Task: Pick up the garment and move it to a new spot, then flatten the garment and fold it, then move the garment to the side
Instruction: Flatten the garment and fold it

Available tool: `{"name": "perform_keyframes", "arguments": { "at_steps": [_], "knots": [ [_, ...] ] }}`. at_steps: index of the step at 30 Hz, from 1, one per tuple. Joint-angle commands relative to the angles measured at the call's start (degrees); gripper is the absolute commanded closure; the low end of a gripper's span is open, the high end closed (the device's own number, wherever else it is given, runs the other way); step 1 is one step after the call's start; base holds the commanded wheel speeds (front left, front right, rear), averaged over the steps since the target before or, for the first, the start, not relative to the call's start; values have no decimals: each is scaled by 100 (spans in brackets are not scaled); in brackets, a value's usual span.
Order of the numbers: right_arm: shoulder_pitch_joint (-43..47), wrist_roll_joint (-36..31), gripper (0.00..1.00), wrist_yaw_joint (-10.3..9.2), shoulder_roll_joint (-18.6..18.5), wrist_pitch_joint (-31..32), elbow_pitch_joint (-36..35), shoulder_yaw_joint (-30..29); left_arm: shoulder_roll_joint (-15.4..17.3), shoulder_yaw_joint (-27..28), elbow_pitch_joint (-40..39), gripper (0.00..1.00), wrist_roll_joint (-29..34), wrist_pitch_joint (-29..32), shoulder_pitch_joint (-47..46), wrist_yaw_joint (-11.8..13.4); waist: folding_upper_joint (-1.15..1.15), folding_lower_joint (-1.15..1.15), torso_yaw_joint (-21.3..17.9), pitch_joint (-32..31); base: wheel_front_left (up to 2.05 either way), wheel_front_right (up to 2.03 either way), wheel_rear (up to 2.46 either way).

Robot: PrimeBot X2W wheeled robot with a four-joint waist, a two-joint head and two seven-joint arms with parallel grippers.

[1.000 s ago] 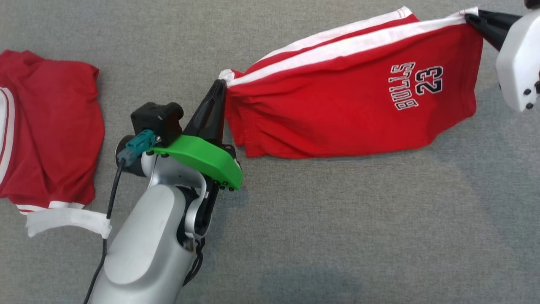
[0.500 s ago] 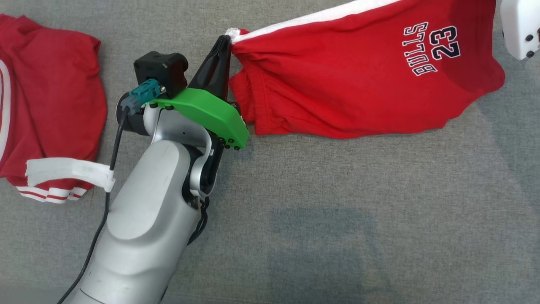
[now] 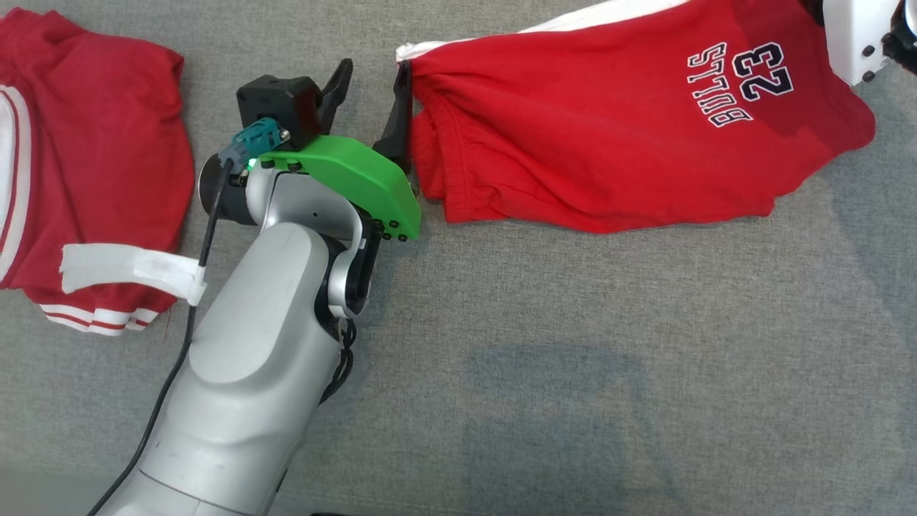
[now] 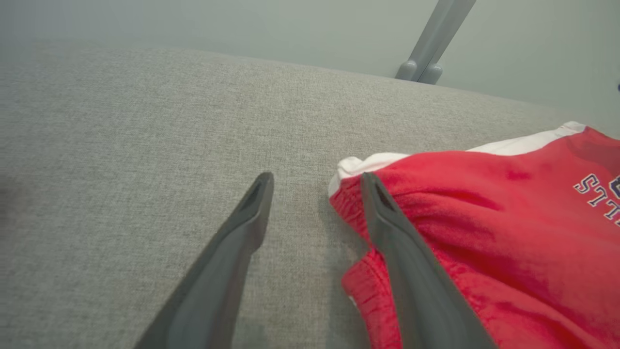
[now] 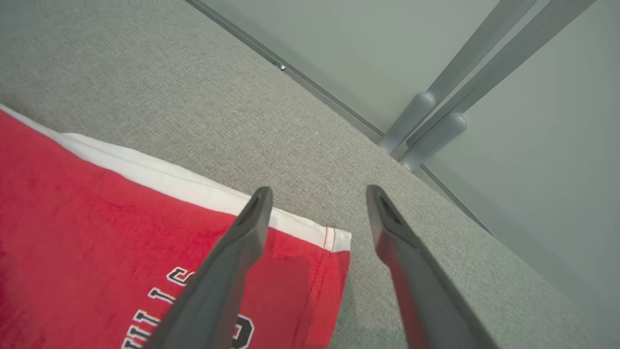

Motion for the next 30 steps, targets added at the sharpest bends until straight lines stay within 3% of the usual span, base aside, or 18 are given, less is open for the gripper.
{"name": "perform_keyframes", "arguments": {
  "at_steps": [1, 7, 15, 24, 30],
  "knots": [
    [-111, -107, 0, -8, 10, -246, 128, -8, 31, 48, -8, 0, 1, -104, -36, 57, 0, -1, 29, -81, 0, 0, 0],
    [10, -341, 0, -9, 138, -982, 510, -206, 119, 38, -108, 0, 42, -277, 188, 63, 0, -1, 52, -320, 0, 0, 0],
    [948, -429, 0, -8, 124, -1604, 627, -787, 384, -129, -586, 0, 176, -485, 981, 144, 0, -1, 28, -947, 0, 0, 0],
    [2725, -471, 0, -8, 477, -1997, 747, -2127, 565, -66, -1275, 0, 337, -1470, 2299, 436, 0, -1, -51, -1627, 0, 0, 0],
    [3640, -471, 0, -8, 843, -1921, 690, -2792, 502, 260, -1976, 0, 646, -1682, 3146, 555, 0, -1, -67, -1817, 0, 0, 0]
  ]
}}
